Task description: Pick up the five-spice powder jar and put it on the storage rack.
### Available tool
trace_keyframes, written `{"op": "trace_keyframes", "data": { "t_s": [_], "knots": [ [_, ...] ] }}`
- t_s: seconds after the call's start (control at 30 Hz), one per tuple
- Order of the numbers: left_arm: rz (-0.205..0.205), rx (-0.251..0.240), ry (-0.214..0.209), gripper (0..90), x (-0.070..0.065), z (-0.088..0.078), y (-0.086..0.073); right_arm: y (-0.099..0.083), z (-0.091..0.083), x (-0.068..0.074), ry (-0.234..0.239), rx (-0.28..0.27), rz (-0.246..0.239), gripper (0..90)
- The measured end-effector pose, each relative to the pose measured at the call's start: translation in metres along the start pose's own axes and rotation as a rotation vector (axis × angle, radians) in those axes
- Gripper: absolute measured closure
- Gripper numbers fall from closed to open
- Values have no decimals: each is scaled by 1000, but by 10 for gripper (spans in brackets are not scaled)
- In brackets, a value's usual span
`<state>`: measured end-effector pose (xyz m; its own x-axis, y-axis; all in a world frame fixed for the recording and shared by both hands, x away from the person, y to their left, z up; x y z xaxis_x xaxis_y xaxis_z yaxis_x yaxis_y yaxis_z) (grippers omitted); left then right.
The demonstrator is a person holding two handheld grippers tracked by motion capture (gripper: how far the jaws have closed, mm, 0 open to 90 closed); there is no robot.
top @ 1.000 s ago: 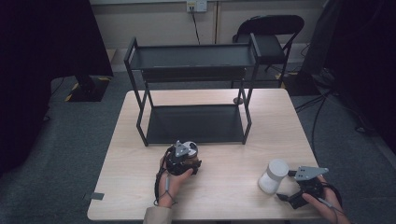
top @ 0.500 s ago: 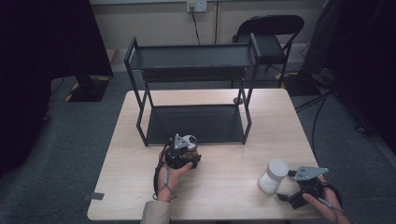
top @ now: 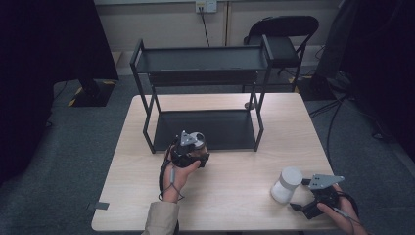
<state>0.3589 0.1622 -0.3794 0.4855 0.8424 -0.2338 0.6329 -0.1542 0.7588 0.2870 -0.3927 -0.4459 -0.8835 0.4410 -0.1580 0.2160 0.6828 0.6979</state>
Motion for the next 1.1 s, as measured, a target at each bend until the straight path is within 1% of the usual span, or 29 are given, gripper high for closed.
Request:
{"op": "trace_keyframes", "data": {
  "t_s": [0.13, 0.2, 0.3, 0.5, 0.67, 0.7, 0.77, 0.8, 0.97, 1.1],
  "knots": [
    [-7, -7, 0, 303, 1, -2, 5, 0, 0, 0, 0, 0, 1, 0],
    [1, -8, 13, 303, 0, -4, 11, 0, 0, 0, 0, 0, 0, 0],
    [9, -3, 19, 303, -1, -5, 17, 0, 0, 0, 0, 0, 0, 0],
    [3, 1, 23, 303, 1, -9, 26, 0, 0, 0, 0, 0, 0, 0],
    [1, -8, 27, 303, 3, -14, 33, 0, 0, 0, 0, 0, 0, 0],
    [1, -9, 29, 303, 3, -15, 35, 0, 0, 0, 0, 0, 0, 0],
    [11, -10, 53, 303, 1, -19, 40, 0, 0, 0, 0, 0, 0, 0],
    [11, -10, 53, 303, 1, -19, 40, 0, 0, 0, 0, 0, 0, 0],
    [7, -16, 61, 303, 2, -25, 48, 0, 0, 0, 0, 0, 0, 0],
    [-5, -23, 55, 303, 4, -29, 55, 0, 0, 0, 0, 0, 0, 0]
  ]
}}
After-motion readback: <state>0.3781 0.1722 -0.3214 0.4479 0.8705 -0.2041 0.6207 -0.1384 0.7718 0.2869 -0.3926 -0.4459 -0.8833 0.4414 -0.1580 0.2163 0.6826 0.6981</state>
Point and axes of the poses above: each handheld gripper's, and its own axes: z roughly forward along the jaws, y roughly out of its top, x roughly to its left, the point moved 5 cm from there along z, roughly forward along the jaws, and after that the axes turned 12 degrees about -z, right-handed, at the moved point
